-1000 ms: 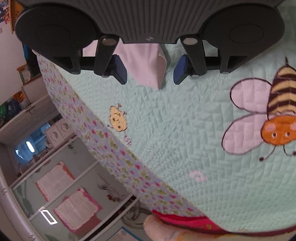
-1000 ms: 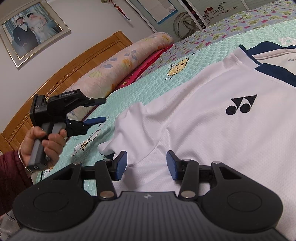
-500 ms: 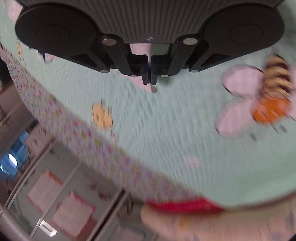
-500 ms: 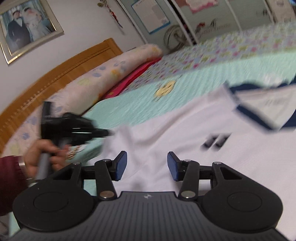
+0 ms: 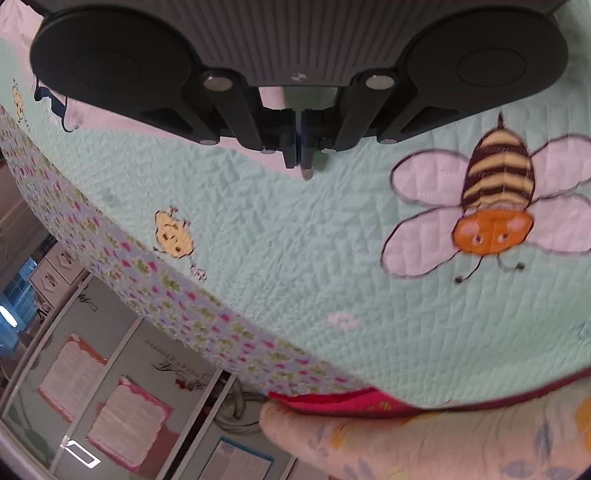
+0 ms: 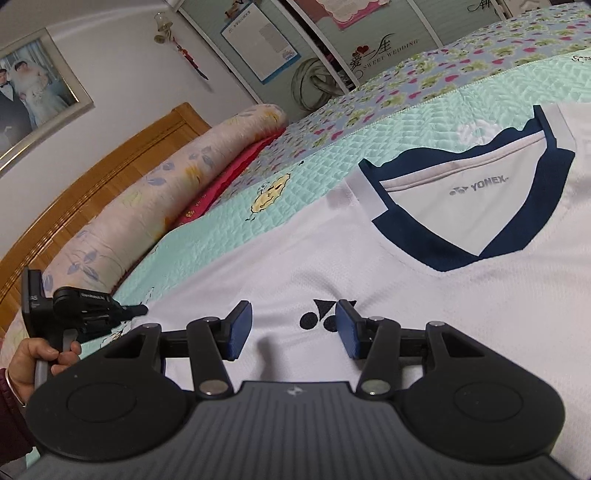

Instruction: Fold clothes

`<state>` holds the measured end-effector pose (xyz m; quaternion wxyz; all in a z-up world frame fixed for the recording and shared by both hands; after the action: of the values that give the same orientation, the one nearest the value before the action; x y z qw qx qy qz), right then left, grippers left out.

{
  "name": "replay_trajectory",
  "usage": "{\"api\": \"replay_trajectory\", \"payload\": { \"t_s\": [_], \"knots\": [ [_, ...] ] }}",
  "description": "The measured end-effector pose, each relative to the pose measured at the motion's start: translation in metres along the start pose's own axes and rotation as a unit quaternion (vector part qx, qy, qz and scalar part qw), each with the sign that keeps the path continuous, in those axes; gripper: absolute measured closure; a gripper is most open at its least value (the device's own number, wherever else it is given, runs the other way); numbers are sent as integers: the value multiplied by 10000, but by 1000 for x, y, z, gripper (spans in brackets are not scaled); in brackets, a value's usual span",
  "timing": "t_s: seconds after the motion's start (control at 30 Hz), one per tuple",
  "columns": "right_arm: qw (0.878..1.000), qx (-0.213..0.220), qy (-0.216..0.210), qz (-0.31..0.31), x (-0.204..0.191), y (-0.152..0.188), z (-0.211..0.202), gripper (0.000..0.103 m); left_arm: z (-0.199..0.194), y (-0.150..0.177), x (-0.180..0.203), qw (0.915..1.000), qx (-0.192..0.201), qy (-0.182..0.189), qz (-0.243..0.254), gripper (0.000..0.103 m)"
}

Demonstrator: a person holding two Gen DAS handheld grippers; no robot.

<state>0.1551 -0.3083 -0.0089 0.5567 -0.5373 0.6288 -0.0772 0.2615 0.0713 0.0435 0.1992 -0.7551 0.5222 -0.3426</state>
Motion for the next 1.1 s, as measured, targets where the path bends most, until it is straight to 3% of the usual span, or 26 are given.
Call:
{"api": "replay_trajectory", "payload": {
  "t_s": [0.1, 0.27, 0.33, 0.4, 0.47, 0.57, 0.63, 0.9, 1.03, 1.1],
  "knots": [
    [10000, 13, -34, 35, 2, 0, -1, 52, 3, 1, -1, 9999, -1, -107, -26, 102],
    [9999, 19, -79, 96, 3, 1, -2, 52, -13, 9, -28, 9970, 22, -185, -749, 99],
    [9999, 27, -104, 134, 5, 1, -2, 52, -27, 19, -38, 9950, -83, -84, -991, 93],
    [9998, 31, -116, 146, 6, 1, -2, 52, -45, 36, -46, 9916, -130, 123, -1284, 66],
    [9998, 35, -132, 163, 6, 1, -2, 52, -61, 54, -48, 9897, -183, 126, -1415, 52],
    [9997, 43, -160, 197, 8, 1, -2, 52, -75, 81, -42, 9872, -357, 361, -1511, 49],
    [9997, 45, -162, 200, 7, 1, -2, 52, -80, 93, -36, 9883, -361, 522, -1384, 48],
    [9997, 45, -157, 197, 8, 2, -3, 52, -78, 104, -15, 9988, 58, 426, -248, 47],
    [9997, 42, -157, 195, 8, 1, -3, 52, -75, 94, -3, 9963, 143, 620, 576, 47],
    [9997, 40, -156, 194, 8, 1, -3, 52, -74, 94, 4, 9897, 154, 627, 1278, 47]
  ]
}}
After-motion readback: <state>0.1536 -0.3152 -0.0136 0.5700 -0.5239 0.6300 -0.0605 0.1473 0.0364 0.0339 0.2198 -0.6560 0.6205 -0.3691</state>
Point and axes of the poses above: each gripper's, at about its wrist camera, not at the fingertips, and z roughly the way its jaws point, x to its right, y to its underside, the point moved 1 cm from there along z, roughly the way its jaws point, and after that the axes turned 2 degrees about -y, right-handed, at the moved point
